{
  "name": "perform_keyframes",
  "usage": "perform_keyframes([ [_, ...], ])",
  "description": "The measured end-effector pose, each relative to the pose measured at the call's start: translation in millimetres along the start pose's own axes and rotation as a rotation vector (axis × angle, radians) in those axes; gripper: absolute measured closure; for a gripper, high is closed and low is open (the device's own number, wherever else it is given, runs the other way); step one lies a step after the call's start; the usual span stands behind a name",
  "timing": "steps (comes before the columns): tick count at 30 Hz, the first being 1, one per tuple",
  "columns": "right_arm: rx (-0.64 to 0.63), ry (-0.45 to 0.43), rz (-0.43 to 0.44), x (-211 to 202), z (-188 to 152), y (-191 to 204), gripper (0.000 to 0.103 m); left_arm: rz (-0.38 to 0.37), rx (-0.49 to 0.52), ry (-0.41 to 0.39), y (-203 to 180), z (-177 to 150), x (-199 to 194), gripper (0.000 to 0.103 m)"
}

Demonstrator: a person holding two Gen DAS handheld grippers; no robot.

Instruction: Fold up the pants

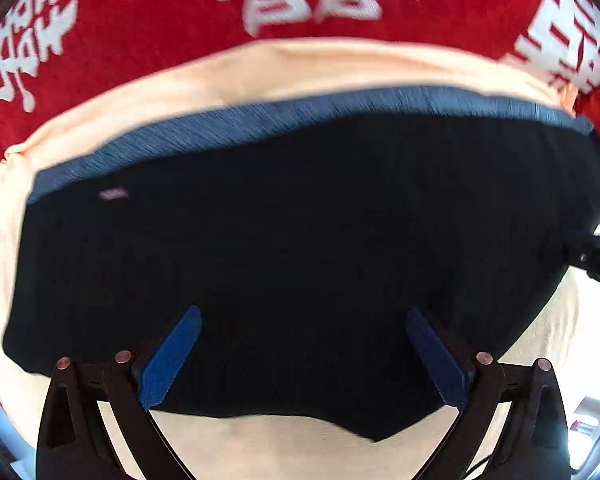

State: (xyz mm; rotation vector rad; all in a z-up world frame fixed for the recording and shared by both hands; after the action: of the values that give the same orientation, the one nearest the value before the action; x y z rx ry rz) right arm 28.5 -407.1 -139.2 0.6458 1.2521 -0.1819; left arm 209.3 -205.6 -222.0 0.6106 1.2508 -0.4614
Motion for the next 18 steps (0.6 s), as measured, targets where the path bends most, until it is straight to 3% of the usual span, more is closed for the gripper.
perform_keyframes([
  [3, -0.069, 0.012, -0.022, -5.9, -15.9, -0.6, 0.062, 0.008, -0.037, -0.026, 3.2, -9.4, -5.5, 0.000],
  [7, 0.004, -0.016, -0.013, -29.5, -20.7, -12.7, 0.062, 0.020, -0.033, -0.008, 10.8, -11.1, -12.7, 0.000],
  [10, -0.015, -0.100, -0.113, -51.2, -9.1, -31.1, 0.059, 0.039, -0.033, -0.005, 10.6, -9.3, -19.2, 0.000],
  [14, 0.014, -0.056, -0.174, -38.9, 13.7, -67.8, 0.056, 0.044, -0.068, 0.024, 6.6, -8.3, -20.8, 0.000],
  [15, 0.035, -0.019, -0.170, -28.2, 11.0, -76.3, 0.056, 0.046, -0.078, 0.031, -7.4, -12.8, -23.8, 0.000],
  [18, 0.033, -0.074, -0.125, -34.0, 3.4, -77.8, 0.051, 0.066, -0.090, 0.044, -14.1, -13.9, -25.4, 0.000],
])
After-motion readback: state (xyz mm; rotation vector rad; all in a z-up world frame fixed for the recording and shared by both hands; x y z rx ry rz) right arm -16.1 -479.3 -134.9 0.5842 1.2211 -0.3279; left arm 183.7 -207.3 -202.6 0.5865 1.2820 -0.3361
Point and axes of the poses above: each gripper's, at about its wrist camera, not at the fingertips, and x roughly the way its jaws point, y to its left, z to its top, the point moved 4 cm from there along x, roughly the way its jaws point, and after that the axes turned 11 degrees about z, right-handed, at the moved point
